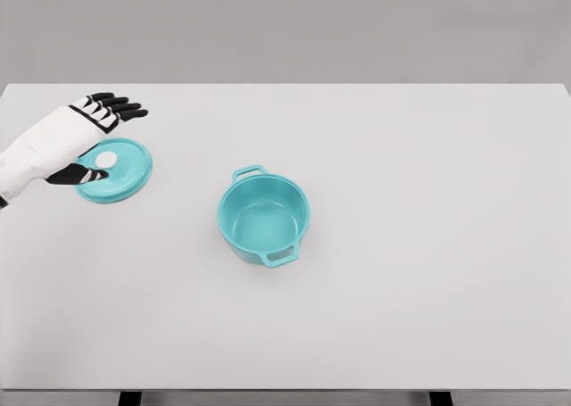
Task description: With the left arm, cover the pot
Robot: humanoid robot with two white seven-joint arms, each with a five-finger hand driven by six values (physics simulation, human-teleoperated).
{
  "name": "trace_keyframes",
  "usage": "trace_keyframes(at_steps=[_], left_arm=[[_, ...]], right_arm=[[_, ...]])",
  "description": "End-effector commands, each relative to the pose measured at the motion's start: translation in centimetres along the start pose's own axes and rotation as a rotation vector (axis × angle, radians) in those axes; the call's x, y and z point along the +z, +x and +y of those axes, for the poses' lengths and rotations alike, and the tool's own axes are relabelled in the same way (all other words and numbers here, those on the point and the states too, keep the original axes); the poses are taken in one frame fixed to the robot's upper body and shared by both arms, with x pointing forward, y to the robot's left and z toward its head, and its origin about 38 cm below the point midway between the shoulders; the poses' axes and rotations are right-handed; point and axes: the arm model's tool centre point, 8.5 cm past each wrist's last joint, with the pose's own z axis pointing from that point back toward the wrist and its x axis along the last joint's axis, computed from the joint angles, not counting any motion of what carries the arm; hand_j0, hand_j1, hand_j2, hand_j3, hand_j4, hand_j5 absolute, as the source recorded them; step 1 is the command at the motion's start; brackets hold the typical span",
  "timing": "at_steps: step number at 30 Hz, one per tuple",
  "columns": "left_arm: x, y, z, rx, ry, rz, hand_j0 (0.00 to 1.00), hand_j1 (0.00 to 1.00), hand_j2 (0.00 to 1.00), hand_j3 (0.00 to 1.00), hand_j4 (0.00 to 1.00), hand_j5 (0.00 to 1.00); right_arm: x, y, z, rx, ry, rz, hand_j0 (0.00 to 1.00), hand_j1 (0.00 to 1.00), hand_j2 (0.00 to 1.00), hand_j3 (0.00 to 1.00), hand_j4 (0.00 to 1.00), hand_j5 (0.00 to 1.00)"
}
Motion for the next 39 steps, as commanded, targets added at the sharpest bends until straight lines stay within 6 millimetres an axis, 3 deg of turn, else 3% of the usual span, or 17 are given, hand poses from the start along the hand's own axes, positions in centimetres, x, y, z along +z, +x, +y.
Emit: trace_keyframes(at_steps=[1,6,7,13,20,23,24,25,28,39], left_arm=[[0.1,-0.1,0.1,0.003,0.003,0.002,1.00,1.00,1.00,1.00,1.00,1.00],[0.1,-1.5,0.4,0.008,0.003,0.036,1.00,1.00,1.00,1.00,1.00,1.00],[0.2,-3.2,0.2,0.026,-0.004,0.078,1.00,1.00,1.00,1.00,1.00,1.00],[-0.2,-7.0,-0.2,0.056,-0.341,0.152,1.00,1.00,1.00,1.00,1.00,1.00],[-3.2,-7.6,1.1,0.035,-0.373,0.126,1.00,1.00,1.00,1.00,1.00,1.00],[-5.0,-8.2,0.7,0.026,-0.441,0.120,1.00,1.00,1.00,1.00,1.00,1.00],[-5.1,-8.2,0.7,0.027,-0.445,0.119,0.98,0.98,0.98,0.98,0.98,0.98],[-5.2,-8.1,0.7,0.026,-0.446,0.116,0.89,0.89,0.89,0.89,0.89,0.89],[-5.2,-8.1,0.3,0.031,-0.453,0.116,0.80,0.80,0.80,0.80,0.80,0.80],[-4.9,-8.7,-1.3,0.072,-0.479,0.138,0.80,0.80,0.80,0.80,0.80,0.80]], right_arm=[[0.0,0.0,0.0,0.000,0.000,0.000,1.00,1.00,1.00,1.00,1.00,1.00],[0.0,0.0,0.0,0.000,0.000,0.000,1.00,1.00,1.00,1.00,1.00,1.00],[0.0,0.0,0.0,0.000,0.000,0.000,1.00,1.00,1.00,1.00,1.00,1.00],[0.0,0.0,0.0,0.000,0.000,0.000,1.00,1.00,1.00,1.00,1.00,1.00],[0.0,0.0,0.0,0.000,0.000,0.000,1.00,1.00,1.00,1.00,1.00,1.00],[0.0,0.0,0.0,0.000,0.000,0.000,1.00,1.00,1.00,1.00,1.00,1.00],[0.0,0.0,0.0,0.000,0.000,0.000,1.00,1.00,1.00,1.00,1.00,1.00],[0.0,0.0,0.0,0.000,0.000,0.000,1.00,1.00,1.00,1.00,1.00,1.00],[0.0,0.0,0.0,0.000,0.000,0.000,1.00,1.00,1.00,1.00,1.00,1.00],[0.0,0.0,0.0,0.000,0.000,0.000,1.00,1.00,1.00,1.00,1.00,1.00]])
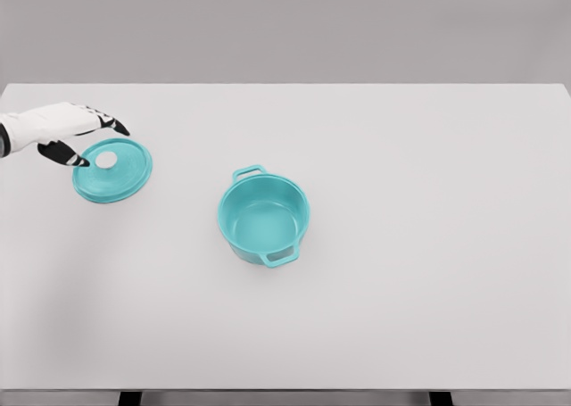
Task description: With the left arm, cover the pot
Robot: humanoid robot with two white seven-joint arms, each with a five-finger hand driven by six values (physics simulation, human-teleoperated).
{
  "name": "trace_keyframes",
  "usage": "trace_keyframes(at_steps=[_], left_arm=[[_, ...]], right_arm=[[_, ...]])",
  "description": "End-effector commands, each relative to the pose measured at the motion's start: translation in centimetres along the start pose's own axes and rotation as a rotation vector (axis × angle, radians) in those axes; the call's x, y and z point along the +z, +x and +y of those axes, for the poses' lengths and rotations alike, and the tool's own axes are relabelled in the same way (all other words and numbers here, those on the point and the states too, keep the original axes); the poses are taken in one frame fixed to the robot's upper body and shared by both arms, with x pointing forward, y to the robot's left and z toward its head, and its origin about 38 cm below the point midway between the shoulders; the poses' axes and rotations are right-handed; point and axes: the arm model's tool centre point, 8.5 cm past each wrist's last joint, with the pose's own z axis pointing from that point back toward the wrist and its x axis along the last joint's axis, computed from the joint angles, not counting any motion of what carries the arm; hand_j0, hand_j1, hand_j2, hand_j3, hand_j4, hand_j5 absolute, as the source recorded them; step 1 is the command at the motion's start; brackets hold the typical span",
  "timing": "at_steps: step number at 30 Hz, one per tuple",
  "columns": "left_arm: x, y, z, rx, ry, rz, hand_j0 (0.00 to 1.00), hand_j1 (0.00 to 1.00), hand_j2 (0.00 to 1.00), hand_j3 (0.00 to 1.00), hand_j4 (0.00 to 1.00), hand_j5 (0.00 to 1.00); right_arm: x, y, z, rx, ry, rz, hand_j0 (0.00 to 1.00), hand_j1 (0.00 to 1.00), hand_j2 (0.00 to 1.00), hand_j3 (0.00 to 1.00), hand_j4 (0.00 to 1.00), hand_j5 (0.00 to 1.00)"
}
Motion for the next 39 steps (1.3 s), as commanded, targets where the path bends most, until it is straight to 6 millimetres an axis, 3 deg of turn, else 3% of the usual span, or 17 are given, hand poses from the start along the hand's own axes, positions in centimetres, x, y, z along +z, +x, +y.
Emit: trace_keyframes(at_steps=[1,13,21,35,39], left_arm=[[-0.4,0.0,-0.5,0.024,-0.003,-0.001,0.80,0.80,0.80,0.80,0.80,0.80],[-1.7,-0.2,-2.7,0.091,-0.037,0.002,0.79,0.79,0.79,0.79,0.79,0.79],[-1.9,0.1,-2.5,0.089,-0.030,-0.008,0.79,0.79,0.79,0.79,0.79,0.79],[-1.7,0.1,-2.7,0.090,-0.030,-0.008,0.59,0.59,0.59,0.59,0.59,0.59],[-1.7,0.1,-2.7,0.090,-0.030,-0.008,0.58,0.58,0.58,0.58,0.58,0.58]], right_arm=[[0.0,0.0,0.0,0.000,0.000,0.000,1.00,1.00,1.00,1.00,1.00,1.00],[0.0,0.0,0.0,0.000,0.000,0.000,1.00,1.00,1.00,1.00,1.00,1.00],[0.0,0.0,0.0,0.000,0.000,0.000,1.00,1.00,1.00,1.00,1.00,1.00],[0.0,0.0,0.0,0.000,0.000,0.000,1.00,1.00,1.00,1.00,1.00,1.00],[0.0,0.0,0.0,0.000,0.000,0.000,1.00,1.00,1.00,1.00,1.00,1.00]])
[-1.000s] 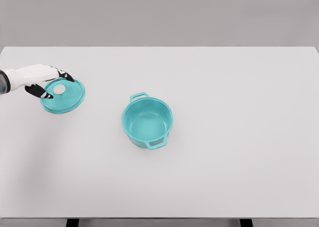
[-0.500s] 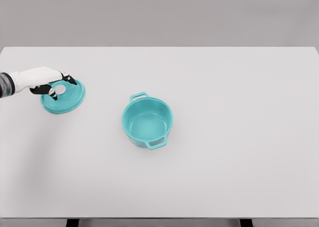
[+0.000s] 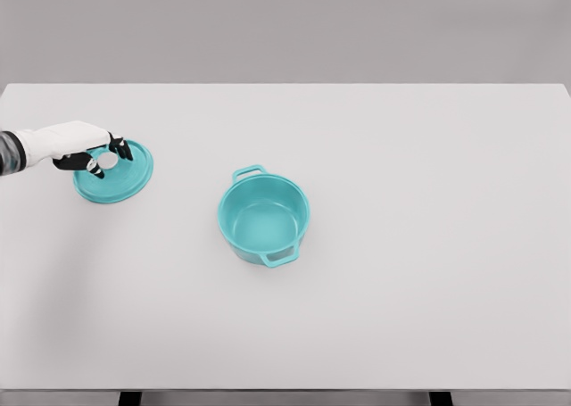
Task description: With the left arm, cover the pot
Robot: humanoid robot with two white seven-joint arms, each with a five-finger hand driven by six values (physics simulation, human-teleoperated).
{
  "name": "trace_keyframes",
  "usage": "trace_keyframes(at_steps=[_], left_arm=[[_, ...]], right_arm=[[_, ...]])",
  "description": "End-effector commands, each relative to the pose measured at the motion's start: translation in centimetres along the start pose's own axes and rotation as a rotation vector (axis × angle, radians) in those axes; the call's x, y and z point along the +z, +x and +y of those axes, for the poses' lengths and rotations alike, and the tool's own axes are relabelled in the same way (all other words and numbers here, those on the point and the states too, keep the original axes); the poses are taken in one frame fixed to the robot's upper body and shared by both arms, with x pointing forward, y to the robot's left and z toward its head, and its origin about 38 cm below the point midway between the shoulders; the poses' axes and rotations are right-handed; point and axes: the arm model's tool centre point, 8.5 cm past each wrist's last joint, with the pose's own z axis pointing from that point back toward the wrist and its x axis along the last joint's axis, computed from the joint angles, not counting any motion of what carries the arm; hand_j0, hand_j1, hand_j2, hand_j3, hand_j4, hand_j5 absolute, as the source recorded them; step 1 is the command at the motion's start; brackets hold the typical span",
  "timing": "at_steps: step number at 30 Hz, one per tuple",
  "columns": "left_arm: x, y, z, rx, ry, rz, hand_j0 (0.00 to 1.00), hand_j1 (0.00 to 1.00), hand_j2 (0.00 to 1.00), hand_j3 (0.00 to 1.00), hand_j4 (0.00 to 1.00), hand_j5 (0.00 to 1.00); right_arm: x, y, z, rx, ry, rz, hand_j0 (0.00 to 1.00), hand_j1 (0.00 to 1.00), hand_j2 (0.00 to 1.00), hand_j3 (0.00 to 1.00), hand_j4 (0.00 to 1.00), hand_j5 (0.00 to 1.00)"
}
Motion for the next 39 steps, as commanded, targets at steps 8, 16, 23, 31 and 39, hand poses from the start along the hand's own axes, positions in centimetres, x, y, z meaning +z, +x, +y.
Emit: trace_keyframes(at_steps=[8,16,23,31,39], left_arm=[[0.1,0.0,0.2,0.001,0.004,0.000,0.53,0.53,0.53,0.53,0.53,0.53],[0.0,0.9,1.3,-0.030,0.026,-0.021,0.51,0.51,0.51,0.51,0.51,0.51],[0.8,2.0,2.8,-0.078,0.061,-0.052,0.51,0.51,0.51,0.51,0.51,0.51],[1.7,3.6,3.7,-0.136,0.086,-0.093,0.51,0.51,0.51,0.51,0.51,0.51],[2.9,5.8,5.0,-0.200,0.121,-0.146,0.51,0.51,0.51,0.51,0.51,0.51]], right_arm=[[0.0,0.0,0.0,0.000,0.000,0.000,1.00,1.00,1.00,1.00,1.00,1.00],[0.0,0.0,0.0,0.000,0.000,0.000,1.00,1.00,1.00,1.00,1.00,1.00],[0.0,0.0,0.0,0.000,0.000,0.000,1.00,1.00,1.00,1.00,1.00,1.00],[0.0,0.0,0.0,0.000,0.000,0.000,1.00,1.00,1.00,1.00,1.00,1.00],[0.0,0.0,0.0,0.000,0.000,0.000,1.00,1.00,1.00,1.00,1.00,1.00]])
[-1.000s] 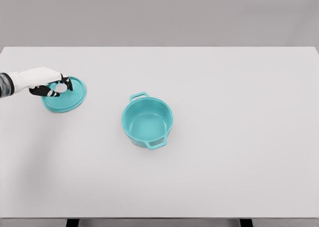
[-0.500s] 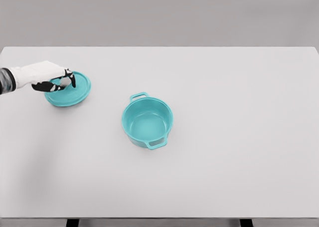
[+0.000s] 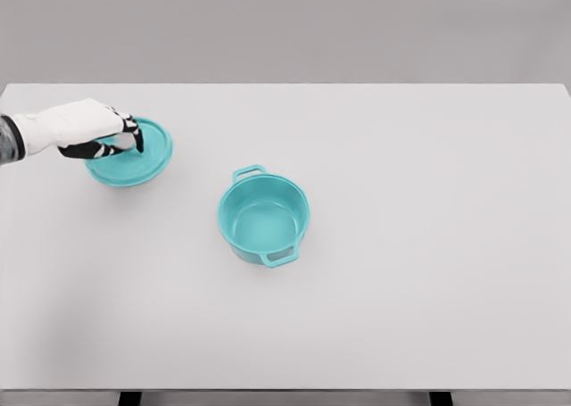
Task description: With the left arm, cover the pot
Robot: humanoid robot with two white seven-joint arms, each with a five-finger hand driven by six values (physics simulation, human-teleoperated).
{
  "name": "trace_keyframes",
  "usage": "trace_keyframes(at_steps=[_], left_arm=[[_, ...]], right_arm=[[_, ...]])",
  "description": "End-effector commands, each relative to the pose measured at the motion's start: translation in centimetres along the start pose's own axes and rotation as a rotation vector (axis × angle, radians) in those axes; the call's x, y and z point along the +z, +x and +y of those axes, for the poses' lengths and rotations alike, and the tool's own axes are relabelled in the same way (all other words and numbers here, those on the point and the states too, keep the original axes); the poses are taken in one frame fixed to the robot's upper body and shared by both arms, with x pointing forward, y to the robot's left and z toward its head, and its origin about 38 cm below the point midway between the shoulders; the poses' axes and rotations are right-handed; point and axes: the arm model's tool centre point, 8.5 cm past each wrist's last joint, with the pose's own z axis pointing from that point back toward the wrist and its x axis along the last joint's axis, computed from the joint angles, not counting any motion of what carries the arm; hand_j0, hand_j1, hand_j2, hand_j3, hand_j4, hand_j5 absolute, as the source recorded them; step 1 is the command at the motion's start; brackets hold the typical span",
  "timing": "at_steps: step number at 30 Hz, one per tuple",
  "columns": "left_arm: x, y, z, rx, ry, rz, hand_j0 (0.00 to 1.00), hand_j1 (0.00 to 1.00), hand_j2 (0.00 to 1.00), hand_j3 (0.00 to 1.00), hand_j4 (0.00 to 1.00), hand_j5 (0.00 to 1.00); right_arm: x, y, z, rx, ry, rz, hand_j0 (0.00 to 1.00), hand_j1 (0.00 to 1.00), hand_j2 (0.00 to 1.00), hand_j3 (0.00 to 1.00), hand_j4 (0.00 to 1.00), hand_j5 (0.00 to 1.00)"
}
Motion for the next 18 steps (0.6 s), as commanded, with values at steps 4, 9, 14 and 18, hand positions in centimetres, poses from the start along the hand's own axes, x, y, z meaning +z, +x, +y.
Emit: trace_keyframes(at_steps=[4,9,14,18], left_arm=[[0.4,1.9,1.8,-0.045,0.045,-0.053,0.51,0.51,0.51,0.51,0.51,0.51],[0.1,3.6,2.1,-0.077,0.056,-0.095,0.51,0.51,0.51,0.51,0.51,0.51],[0.0,5.3,2.5,-0.103,0.073,-0.135,0.51,0.51,0.51,0.51,0.51,0.51],[0.0,7.1,2.8,-0.134,0.087,-0.178,0.51,0.51,0.51,0.51,0.51,0.51]], right_arm=[[0.0,0.0,0.0,0.000,0.000,0.000,1.00,1.00,1.00,1.00,1.00,1.00],[0.0,0.0,0.0,0.000,0.000,0.000,1.00,1.00,1.00,1.00,1.00,1.00],[0.0,0.0,0.0,0.000,0.000,0.000,1.00,1.00,1.00,1.00,1.00,1.00],[0.0,0.0,0.0,0.000,0.000,0.000,1.00,1.00,1.00,1.00,1.00,1.00]])
